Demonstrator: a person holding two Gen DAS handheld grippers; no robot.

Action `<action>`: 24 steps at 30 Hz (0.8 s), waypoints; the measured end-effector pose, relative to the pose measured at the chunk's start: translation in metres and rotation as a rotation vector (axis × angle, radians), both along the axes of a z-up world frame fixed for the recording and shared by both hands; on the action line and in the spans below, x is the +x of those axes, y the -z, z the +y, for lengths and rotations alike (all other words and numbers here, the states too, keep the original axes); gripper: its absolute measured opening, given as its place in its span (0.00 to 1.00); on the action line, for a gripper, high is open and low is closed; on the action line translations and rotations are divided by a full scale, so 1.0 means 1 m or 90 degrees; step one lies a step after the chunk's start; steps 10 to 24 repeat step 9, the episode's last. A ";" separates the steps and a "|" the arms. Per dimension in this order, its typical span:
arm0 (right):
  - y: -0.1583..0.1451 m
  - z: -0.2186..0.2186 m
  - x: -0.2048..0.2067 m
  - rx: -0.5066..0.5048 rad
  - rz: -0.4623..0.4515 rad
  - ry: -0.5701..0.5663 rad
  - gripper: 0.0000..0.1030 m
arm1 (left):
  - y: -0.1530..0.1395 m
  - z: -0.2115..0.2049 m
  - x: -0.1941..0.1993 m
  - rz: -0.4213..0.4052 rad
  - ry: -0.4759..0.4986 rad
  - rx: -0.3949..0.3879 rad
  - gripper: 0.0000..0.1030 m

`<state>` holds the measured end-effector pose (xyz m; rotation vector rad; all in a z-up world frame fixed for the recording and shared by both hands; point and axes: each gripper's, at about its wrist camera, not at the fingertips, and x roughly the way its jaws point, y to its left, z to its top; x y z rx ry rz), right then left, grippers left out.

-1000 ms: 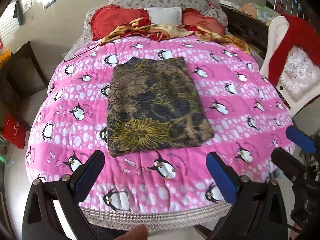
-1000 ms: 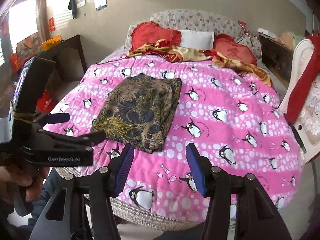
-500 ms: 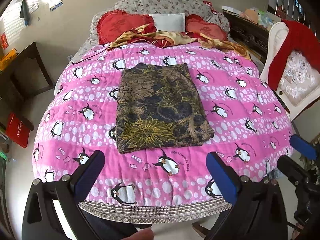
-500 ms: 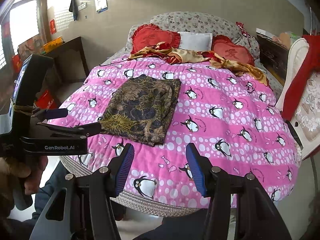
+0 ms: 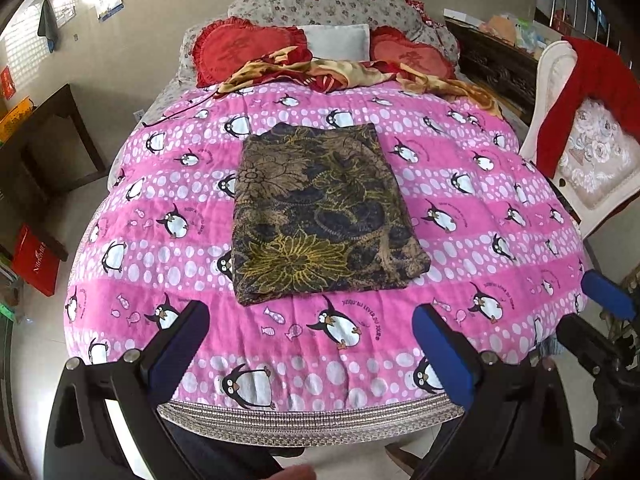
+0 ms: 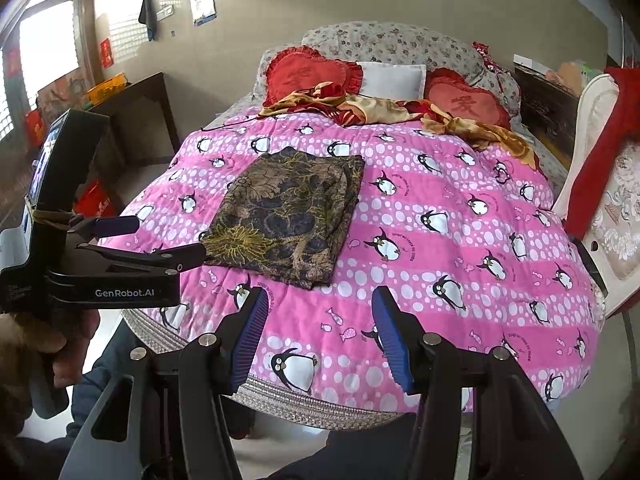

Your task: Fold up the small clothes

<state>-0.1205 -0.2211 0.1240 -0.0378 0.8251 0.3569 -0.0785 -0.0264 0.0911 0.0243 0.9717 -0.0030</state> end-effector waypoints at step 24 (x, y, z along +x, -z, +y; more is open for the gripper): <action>0.007 0.002 0.006 -0.002 0.014 -0.004 0.53 | 0.011 0.002 0.006 0.007 0.007 0.001 1.00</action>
